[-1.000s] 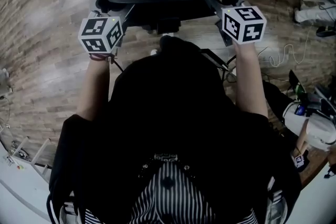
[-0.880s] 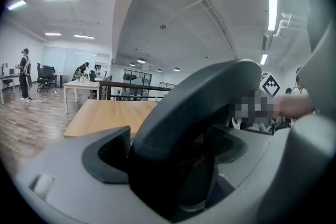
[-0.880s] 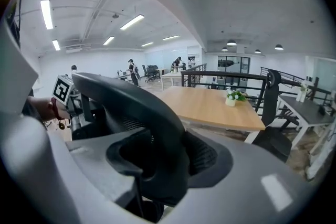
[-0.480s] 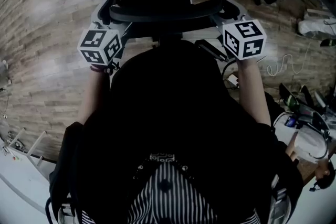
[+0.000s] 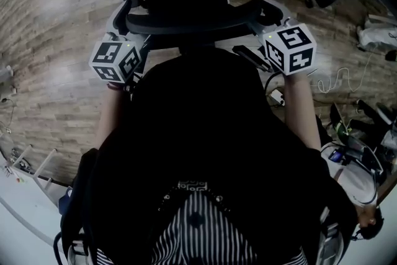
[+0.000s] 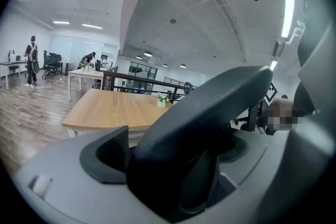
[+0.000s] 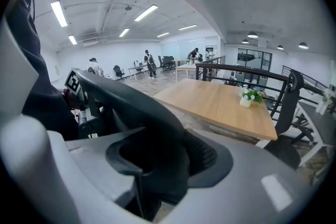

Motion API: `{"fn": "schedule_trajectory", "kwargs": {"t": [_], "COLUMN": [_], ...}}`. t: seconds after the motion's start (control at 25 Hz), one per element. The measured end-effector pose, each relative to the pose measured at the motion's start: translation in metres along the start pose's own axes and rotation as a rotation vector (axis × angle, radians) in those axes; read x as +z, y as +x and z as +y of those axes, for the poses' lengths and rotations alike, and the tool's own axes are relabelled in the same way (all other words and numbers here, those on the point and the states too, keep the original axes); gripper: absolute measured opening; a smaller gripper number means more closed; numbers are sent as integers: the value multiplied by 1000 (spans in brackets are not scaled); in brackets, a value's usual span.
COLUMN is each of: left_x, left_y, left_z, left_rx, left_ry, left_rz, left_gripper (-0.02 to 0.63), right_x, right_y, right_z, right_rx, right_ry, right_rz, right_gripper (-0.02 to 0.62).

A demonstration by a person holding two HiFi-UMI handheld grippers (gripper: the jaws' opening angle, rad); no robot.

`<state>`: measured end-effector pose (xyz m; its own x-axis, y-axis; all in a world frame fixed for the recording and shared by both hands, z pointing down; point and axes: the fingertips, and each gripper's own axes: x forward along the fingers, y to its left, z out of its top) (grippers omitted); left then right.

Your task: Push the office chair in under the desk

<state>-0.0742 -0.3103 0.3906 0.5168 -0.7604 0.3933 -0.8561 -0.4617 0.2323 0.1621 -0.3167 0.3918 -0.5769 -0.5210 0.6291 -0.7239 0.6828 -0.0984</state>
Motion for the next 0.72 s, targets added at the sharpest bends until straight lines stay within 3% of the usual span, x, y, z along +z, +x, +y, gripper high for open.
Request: {"fn": "schedule_trajectory", "kwargs": {"t": [0.36,0.72], "left_x": [14,36], "left_y": [6,34], "left_z": [5,48], "left_rx": [11,26], "left_ry": [17,45], "left_rz": [-21,-45], "left_gripper": [476,469], "right_x": [15,47], "right_y": [7,48], "right_z": [-9,-29], "right_rx": [0,9], "right_ry": [-45,-70], "right_rz": [8,-14], "right_gripper": [207,204]}}
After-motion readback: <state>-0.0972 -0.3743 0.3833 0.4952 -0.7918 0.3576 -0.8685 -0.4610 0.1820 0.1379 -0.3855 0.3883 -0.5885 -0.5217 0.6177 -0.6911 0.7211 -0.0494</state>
